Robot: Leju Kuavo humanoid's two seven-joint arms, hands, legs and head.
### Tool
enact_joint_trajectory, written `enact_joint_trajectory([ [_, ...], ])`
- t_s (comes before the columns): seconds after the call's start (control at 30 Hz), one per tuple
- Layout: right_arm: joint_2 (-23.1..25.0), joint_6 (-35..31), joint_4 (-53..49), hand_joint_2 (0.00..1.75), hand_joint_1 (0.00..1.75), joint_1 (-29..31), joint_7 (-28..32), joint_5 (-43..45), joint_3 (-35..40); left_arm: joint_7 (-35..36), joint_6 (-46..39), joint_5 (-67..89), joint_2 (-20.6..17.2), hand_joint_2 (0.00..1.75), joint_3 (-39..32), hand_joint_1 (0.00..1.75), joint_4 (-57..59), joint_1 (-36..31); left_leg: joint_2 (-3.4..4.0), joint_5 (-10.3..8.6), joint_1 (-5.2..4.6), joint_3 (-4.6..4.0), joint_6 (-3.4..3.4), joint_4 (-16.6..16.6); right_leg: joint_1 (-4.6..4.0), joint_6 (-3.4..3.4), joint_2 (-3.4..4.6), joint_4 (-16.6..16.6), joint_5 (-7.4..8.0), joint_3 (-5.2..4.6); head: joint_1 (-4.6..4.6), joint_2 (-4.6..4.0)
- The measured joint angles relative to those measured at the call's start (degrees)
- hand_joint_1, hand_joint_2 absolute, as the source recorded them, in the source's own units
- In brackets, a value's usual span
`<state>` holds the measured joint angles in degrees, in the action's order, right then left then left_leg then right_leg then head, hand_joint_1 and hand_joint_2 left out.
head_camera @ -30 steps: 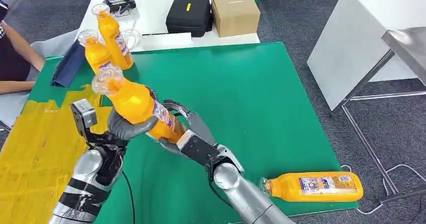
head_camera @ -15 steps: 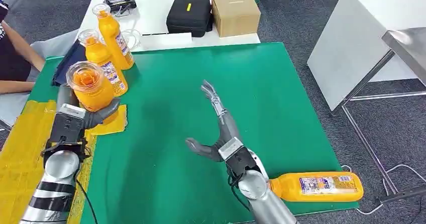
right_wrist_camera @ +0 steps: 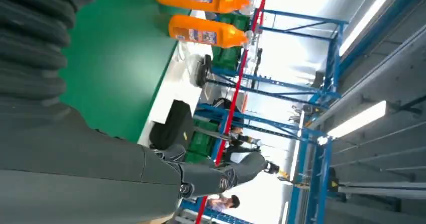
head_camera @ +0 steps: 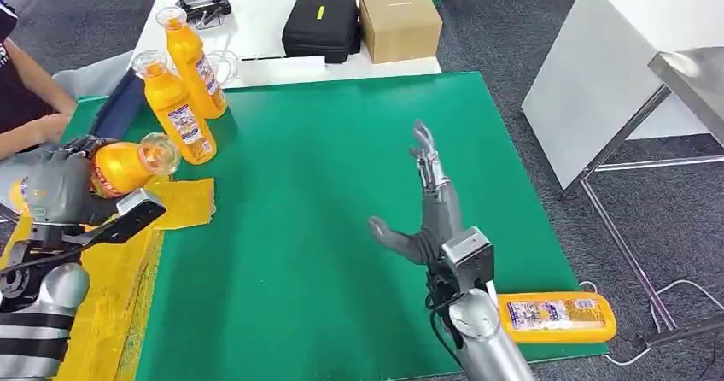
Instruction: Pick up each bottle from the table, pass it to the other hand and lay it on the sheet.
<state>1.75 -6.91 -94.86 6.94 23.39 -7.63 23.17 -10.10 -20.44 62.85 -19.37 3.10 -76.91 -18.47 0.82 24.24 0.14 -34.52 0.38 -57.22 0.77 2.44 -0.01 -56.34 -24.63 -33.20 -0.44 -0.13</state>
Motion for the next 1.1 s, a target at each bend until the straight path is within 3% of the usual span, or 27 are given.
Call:
enact_joint_trajectory([
  [0.13,-0.46,0.22,-0.89,1.75,0.0,-0.52,0.0,0.44,-1.53,0.57,-0.33,4.98,-3.1,1.75,-0.37,1.75,5.57,0.46,0.02,0.0,0.0,-0.01,0.0,0.0,0.0,0.0,0.03,0.01,0.0,-0.03,0.0,0.0],
  [0.33,-0.63,0.22,-1.16,1.75,0.0,-0.67,0.02,0.5,-2.14,0.54,-0.68,5.65,-4.58,1.75,-0.61,1.75,10.11,0.77,-0.01,0.0,-0.01,-0.06,0.0,0.0,0.01,0.0,-0.01,0.01,0.0,-0.02,0.0,0.0],
  [0.6,-0.59,0.72,-1.2,1.75,0.0,-0.59,-0.11,-0.2,-2.1,-0.97,0.39,6.04,-4.74,1.75,-0.24,1.75,15.08,0.8,-0.01,0.0,-0.04,-0.05,0.01,-0.01,0.02,0.0,-0.01,0.02,0.0,-0.01,0.0,0.0],
  [0.77,-0.55,1.01,-1.09,1.75,0.0,-0.24,-0.55,-0.59,-2.05,-1.84,-0.22,5.26,-2.68,1.75,0.94,1.75,19.56,1.07,-0.01,0.0,-0.04,-0.05,0.0,-0.01,0.02,0.0,-0.01,0.02,0.0,-0.01,0.02,0.0],
  [0.8,-0.52,1.07,-1.05,1.75,0.0,-0.19,-0.57,-0.61,-2.01,-1.84,-0.33,5.26,-2.36,1.75,1.18,0.0,20.12,1.13,-0.01,0.0,-0.04,-0.05,0.0,-0.01,0.02,0.0,-0.01,0.02,0.0,-0.02,0.02,0.0],
  [1.1,-0.37,1.16,-0.63,1.75,0.0,-0.11,-1.18,-0.96,-1.77,-3.76,0.24,1.26,0.68,1.75,2.06,0.0,22.75,1.11,-0.02,0.0,-0.04,-0.05,0.0,-0.01,0.02,0.0,-0.02,0.02,0.0,-0.01,0.0,0.0],
])
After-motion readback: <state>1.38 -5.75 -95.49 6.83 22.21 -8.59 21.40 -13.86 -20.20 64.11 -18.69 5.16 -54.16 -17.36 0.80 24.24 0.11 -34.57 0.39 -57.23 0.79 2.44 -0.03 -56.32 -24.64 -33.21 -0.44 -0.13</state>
